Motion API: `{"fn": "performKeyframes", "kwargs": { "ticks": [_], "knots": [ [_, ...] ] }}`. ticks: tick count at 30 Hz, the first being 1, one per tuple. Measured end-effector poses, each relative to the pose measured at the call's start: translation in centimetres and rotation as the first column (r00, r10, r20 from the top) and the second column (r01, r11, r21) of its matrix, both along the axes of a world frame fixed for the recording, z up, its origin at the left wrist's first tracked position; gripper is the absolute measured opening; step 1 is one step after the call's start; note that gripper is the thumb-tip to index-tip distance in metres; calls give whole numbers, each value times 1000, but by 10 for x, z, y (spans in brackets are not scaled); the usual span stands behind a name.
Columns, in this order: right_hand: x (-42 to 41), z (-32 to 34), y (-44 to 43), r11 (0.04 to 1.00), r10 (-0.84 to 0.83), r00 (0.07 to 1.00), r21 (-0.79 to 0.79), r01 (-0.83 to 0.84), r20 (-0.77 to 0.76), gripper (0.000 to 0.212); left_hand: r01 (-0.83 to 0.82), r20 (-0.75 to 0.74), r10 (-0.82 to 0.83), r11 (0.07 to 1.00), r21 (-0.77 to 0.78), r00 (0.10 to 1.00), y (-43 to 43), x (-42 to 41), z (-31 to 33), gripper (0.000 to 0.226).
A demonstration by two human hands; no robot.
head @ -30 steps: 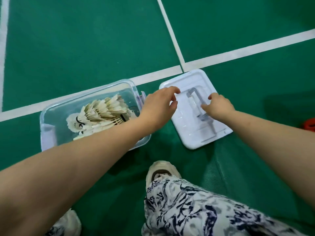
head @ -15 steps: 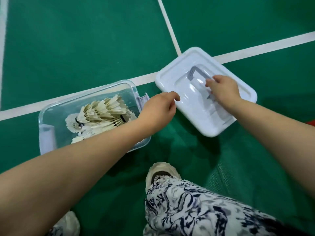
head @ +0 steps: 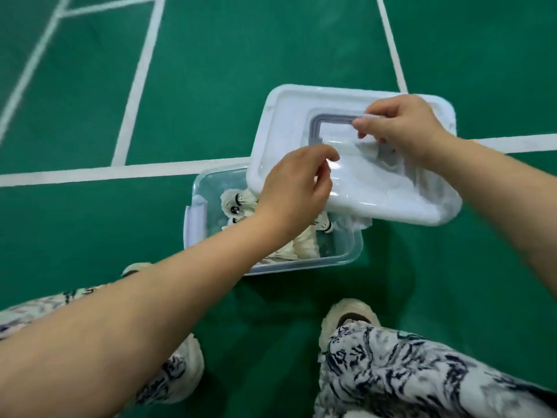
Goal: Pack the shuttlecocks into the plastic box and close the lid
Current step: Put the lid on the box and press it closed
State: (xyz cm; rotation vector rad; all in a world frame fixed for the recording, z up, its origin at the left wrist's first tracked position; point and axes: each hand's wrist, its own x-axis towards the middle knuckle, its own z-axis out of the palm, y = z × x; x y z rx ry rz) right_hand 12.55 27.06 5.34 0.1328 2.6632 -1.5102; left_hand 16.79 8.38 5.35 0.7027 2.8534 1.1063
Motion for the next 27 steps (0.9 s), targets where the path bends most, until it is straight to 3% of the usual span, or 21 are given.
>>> {"fn": "performKeyframes", "kwargs": {
  "ticks": [7,11,20,27],
  "knots": [
    [-12,-17,-91,966,259,959,-7,-260,120,21,-299,63,310,943,-147,949,-87,11,-26,29],
    [-3,-28,-110,956,293,931,-62,-286,217,24,-462,74,485,862,-210,872,-121,20,-43,47],
    [17,-47,-115,954,294,915,-31,-298,275,23,-449,120,489,856,-256,864,-132,29,-61,56],
    [20,-51,-120,927,347,909,66,-370,232,27,-445,101,482,857,-260,870,-133,39,-72,56]
  ]
}}
